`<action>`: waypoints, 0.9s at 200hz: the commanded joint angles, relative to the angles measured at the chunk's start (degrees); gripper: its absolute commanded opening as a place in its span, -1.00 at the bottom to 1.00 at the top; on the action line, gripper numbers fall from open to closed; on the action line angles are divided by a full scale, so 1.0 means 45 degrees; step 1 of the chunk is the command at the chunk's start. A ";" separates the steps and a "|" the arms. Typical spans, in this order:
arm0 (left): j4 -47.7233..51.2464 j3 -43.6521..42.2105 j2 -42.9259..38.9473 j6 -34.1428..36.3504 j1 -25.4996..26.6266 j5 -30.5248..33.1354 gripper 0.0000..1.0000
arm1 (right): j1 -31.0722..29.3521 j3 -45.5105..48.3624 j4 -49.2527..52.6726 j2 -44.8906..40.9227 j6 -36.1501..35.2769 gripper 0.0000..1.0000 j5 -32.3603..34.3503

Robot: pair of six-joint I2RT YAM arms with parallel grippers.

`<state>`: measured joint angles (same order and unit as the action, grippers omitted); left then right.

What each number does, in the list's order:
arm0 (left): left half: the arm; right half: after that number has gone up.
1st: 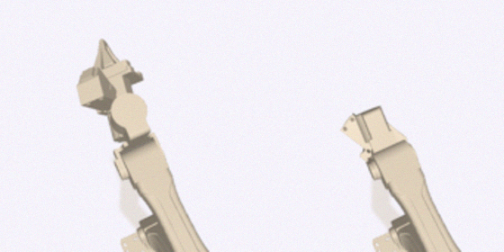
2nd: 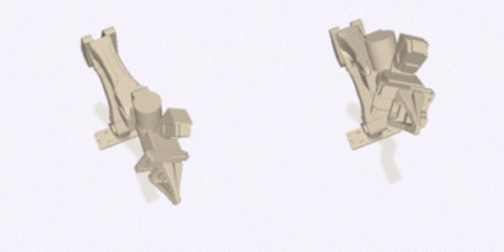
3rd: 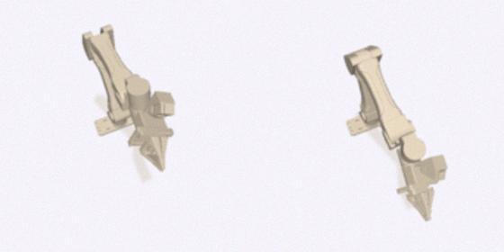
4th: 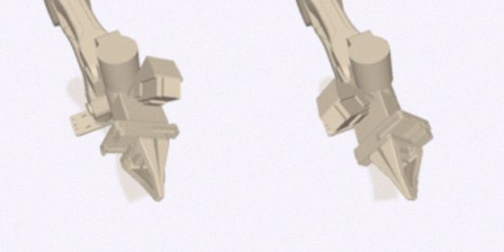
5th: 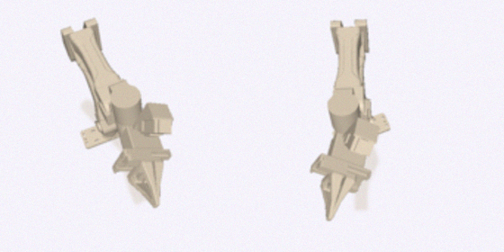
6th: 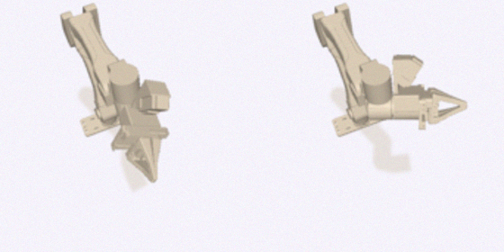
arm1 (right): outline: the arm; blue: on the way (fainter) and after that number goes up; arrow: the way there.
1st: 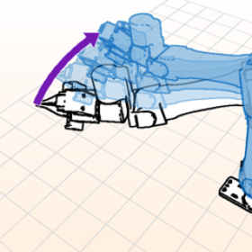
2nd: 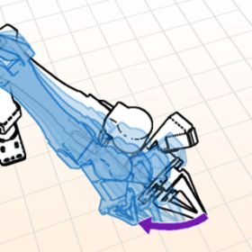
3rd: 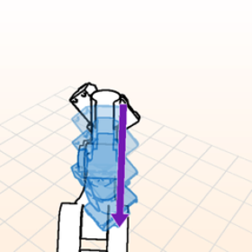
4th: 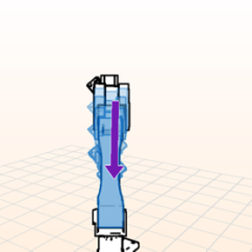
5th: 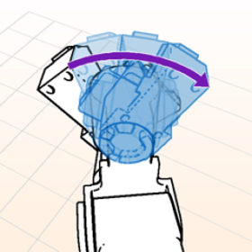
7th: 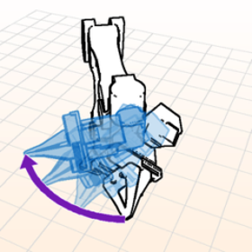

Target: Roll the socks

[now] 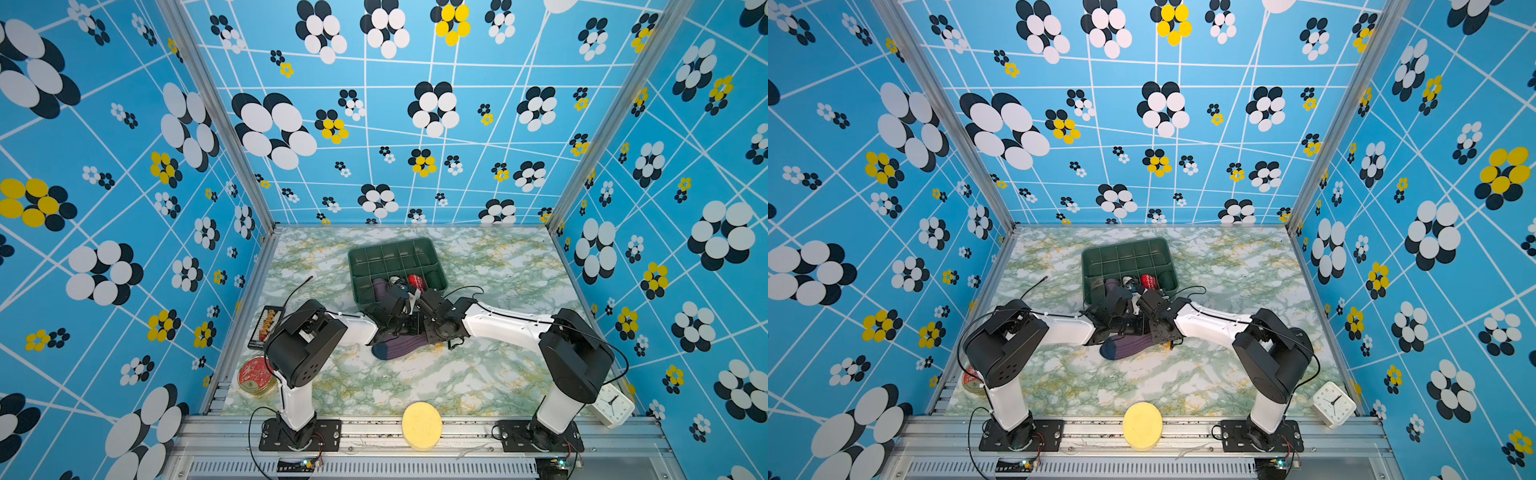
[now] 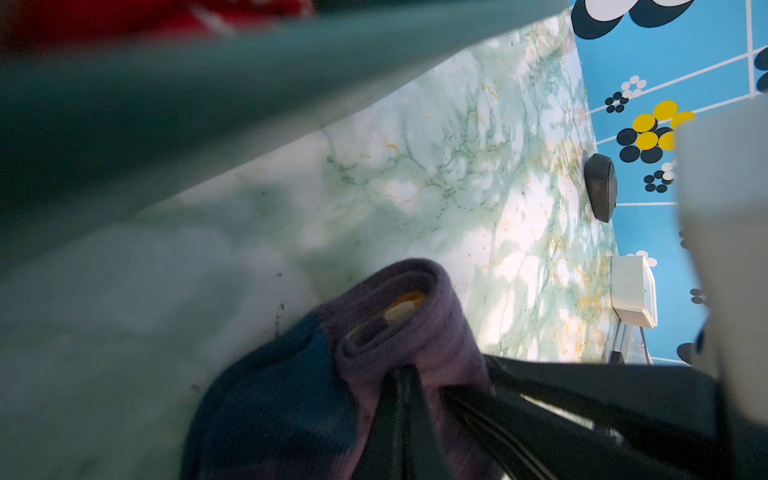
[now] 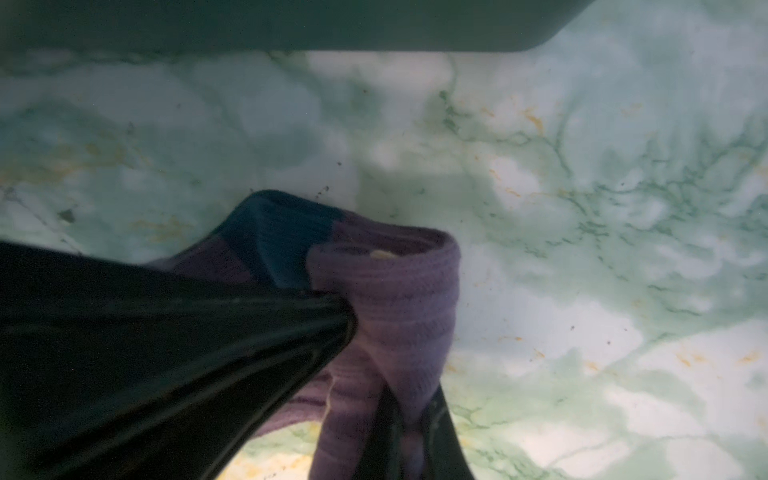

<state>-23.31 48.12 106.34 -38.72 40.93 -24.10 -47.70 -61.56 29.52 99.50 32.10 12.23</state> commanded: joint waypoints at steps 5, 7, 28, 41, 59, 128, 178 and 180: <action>0.0648 0.0147 0.0774 -0.0072 0.0163 0.0313 -1.00 | -0.0104 0.0334 -0.0826 -0.0270 -0.0199 -0.89 -0.0995; 0.0639 0.0147 0.0794 -0.0069 0.0168 0.0330 -1.00 | -0.0093 0.0363 -0.0839 -0.0289 -0.0199 -0.87 -0.0998; 0.0733 0.0147 0.0932 -0.0039 0.0182 0.0394 -1.00 | -0.0016 0.0530 -0.1018 -0.0531 -0.0199 -0.70 -0.1159; 0.0872 0.0166 0.0977 -0.0009 0.0202 0.0423 -1.00 | 0.0080 0.0699 -0.1178 -0.0764 -0.0161 -0.55 -0.1296; 0.0958 0.0098 0.0997 0.0030 0.0192 0.0453 -1.00 | 0.0349 0.1098 -0.1613 -0.1212 -0.0073 -0.42 -0.1735; 0.1001 -0.0126 0.1150 0.0015 0.0202 0.0433 -1.00 | 0.2007 0.3393 -0.4119 -0.3875 0.0893 -0.01 -0.4285; 0.0864 -0.0260 0.1212 -0.0029 0.0200 0.0394 -1.00 | 0.3112 0.4633 -0.4177 -0.4522 0.1773 -0.27 -0.3532; 0.0864 -0.0262 0.1212 -0.0033 0.0202 0.0394 -1.00 | 0.3142 0.4651 -0.4123 -0.4462 0.1769 -0.29 -0.3473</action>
<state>-25.93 48.88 108.33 -37.67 41.71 -23.14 -35.29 -42.74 10.92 79.05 37.65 -5.10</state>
